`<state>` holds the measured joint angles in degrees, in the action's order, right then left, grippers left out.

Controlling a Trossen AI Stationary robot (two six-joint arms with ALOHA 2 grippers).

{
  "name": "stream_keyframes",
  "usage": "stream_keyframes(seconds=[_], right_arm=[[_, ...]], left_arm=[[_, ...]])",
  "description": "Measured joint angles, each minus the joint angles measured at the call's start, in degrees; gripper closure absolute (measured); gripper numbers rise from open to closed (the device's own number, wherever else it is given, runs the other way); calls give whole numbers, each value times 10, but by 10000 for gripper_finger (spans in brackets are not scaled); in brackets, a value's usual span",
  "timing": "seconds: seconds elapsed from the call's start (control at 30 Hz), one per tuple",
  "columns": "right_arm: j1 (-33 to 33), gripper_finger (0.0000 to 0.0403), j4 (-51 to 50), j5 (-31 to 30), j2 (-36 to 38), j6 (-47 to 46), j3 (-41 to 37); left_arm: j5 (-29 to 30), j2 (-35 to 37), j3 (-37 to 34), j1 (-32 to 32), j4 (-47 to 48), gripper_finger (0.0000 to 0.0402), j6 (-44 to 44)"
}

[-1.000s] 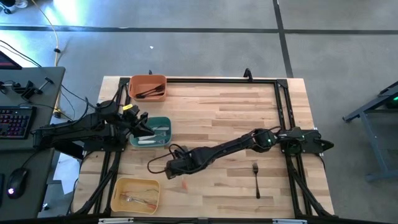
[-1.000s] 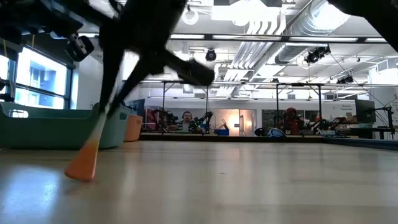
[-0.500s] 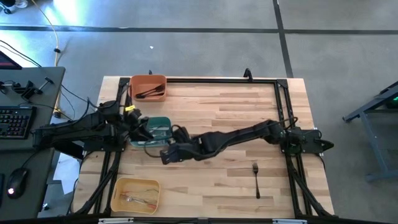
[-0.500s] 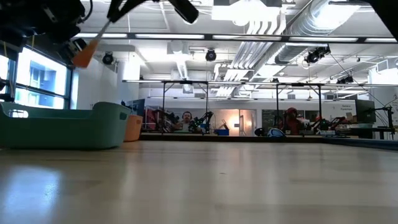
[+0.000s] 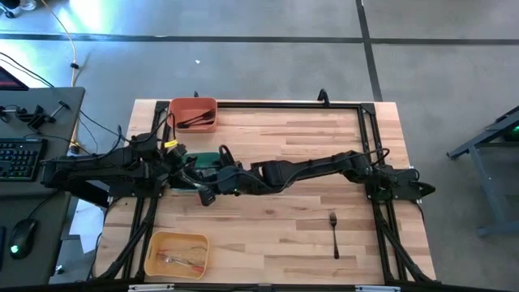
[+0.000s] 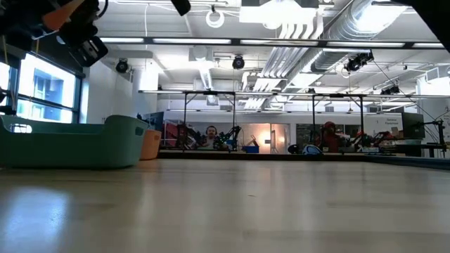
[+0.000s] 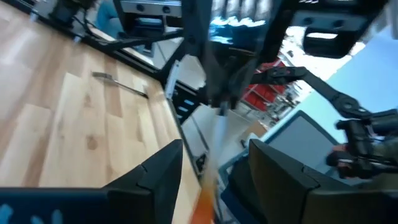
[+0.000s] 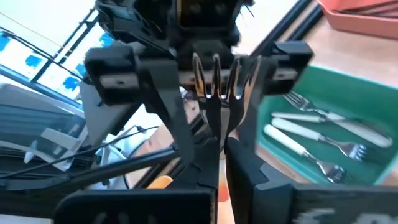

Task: Sort silverware by color (type)
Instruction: Put the orange fork into the yellow bin

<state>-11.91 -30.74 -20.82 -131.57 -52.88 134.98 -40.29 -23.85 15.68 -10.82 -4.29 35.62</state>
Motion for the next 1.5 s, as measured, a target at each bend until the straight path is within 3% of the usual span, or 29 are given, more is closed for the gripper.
stream_keyframes(seconds=[0.33, 0.83, 1.23, 1.37, 1.5], right_arm=[[11, 403, 22, 16, 0, 19, 0], [25, 403, 23, 29, 0, 28, 0], [27, 403, 23, 32, 0, 35, 0], [26, 403, 23, 33, 0, 34, 0], [26, 403, 23, 33, 0, 34, 0]], left_arm=[[24, -8, 0, 17, -71, 229, -20], [1, -18, 0, 16, -63, 229, -8], [18, -29, 0, 16, -61, 230, -1], [31, -46, 0, 16, -60, 259, -2], [23, -62, 0, 16, -61, 336, -13]])
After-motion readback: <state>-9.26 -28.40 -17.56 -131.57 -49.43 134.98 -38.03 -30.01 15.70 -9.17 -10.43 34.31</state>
